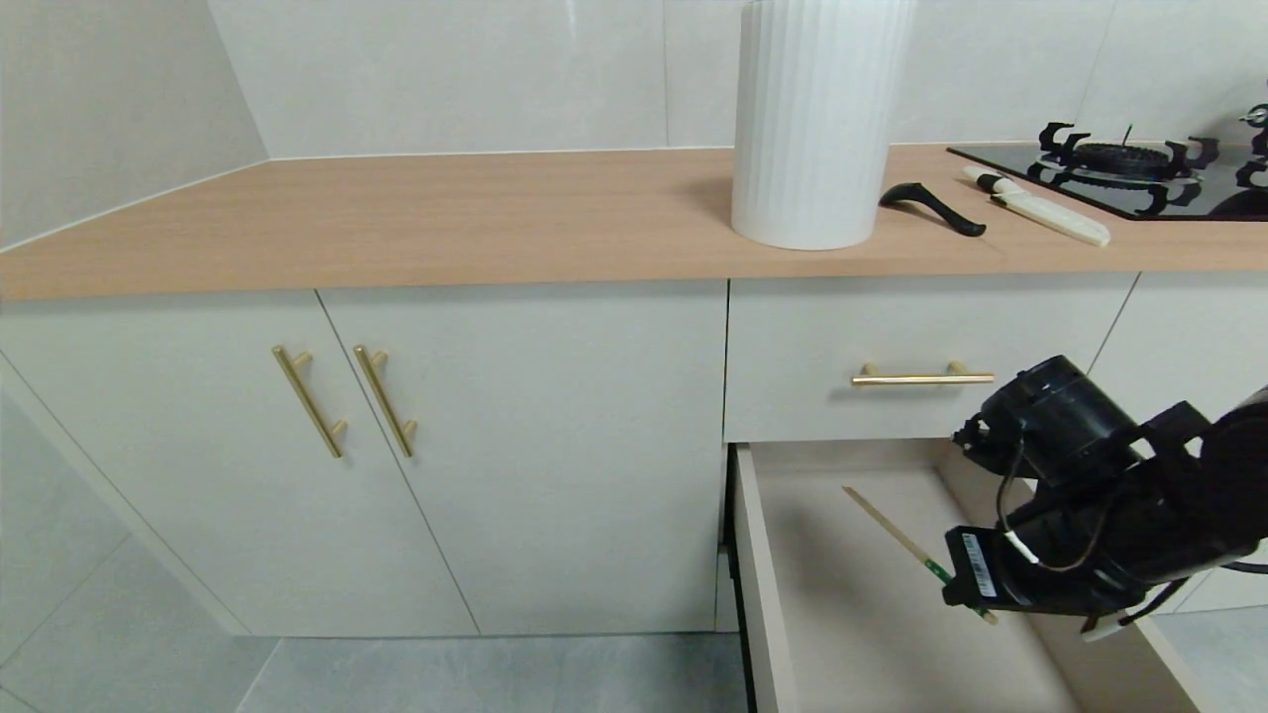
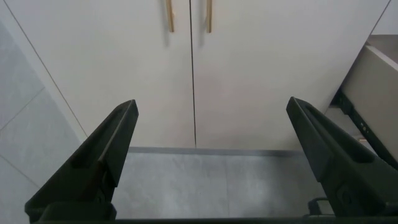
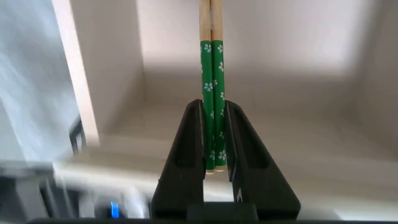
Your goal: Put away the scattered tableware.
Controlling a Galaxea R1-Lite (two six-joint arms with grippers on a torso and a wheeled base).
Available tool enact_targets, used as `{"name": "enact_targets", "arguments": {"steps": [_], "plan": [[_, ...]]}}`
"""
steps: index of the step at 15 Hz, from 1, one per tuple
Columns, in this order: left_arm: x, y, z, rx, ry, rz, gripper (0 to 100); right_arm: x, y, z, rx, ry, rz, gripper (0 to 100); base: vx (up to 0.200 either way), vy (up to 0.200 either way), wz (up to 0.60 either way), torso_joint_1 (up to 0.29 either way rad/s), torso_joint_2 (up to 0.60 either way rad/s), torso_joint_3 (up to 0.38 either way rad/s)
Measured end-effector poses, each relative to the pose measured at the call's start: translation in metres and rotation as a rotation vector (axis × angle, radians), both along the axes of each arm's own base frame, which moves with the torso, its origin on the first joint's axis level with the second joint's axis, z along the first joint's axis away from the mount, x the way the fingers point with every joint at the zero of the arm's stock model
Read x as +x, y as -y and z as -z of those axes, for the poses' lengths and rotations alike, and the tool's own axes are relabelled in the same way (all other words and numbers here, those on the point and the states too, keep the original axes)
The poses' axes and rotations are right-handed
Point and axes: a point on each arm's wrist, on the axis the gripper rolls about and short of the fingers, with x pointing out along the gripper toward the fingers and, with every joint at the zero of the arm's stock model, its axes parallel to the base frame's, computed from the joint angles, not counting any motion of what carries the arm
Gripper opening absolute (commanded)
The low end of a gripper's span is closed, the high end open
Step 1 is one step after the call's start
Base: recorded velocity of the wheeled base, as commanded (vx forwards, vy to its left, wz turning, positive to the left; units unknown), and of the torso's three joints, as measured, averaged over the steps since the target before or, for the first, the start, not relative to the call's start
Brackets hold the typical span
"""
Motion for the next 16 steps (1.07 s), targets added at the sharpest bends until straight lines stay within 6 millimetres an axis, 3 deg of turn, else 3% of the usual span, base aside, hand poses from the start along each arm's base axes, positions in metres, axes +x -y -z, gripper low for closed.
{"name": "enact_targets", "arguments": {"steps": [3, 6, 11, 16], "plan": [[0.000, 0.000, 0.000, 0.000, 0.000, 0.000, 100, 0.025, -0.021, 0.038, 0.030, 0.157, -0.009, 0, 0.000, 0.000, 0.00, 0.000, 0.00, 0.000], [0.000, 0.000, 0.000, 0.000, 0.000, 0.000, 100, 0.033, -0.033, 0.083, -0.050, 0.101, -0.022, 0, 0.000, 0.000, 0.00, 0.000, 0.00, 0.000], [0.000, 0.000, 0.000, 0.000, 0.000, 0.000, 100, 0.051, -0.051, 0.137, -0.063, 0.148, 0.003, 0, 0.000, 0.000, 0.00, 0.000, 0.00, 0.000], [0.000, 0.000, 0.000, 0.000, 0.000, 0.000, 100, 0.051, -0.055, 0.163, -0.104, 0.124, 0.025, 0, 0.000, 0.000, 0.00, 0.000, 0.00, 0.000]]}}
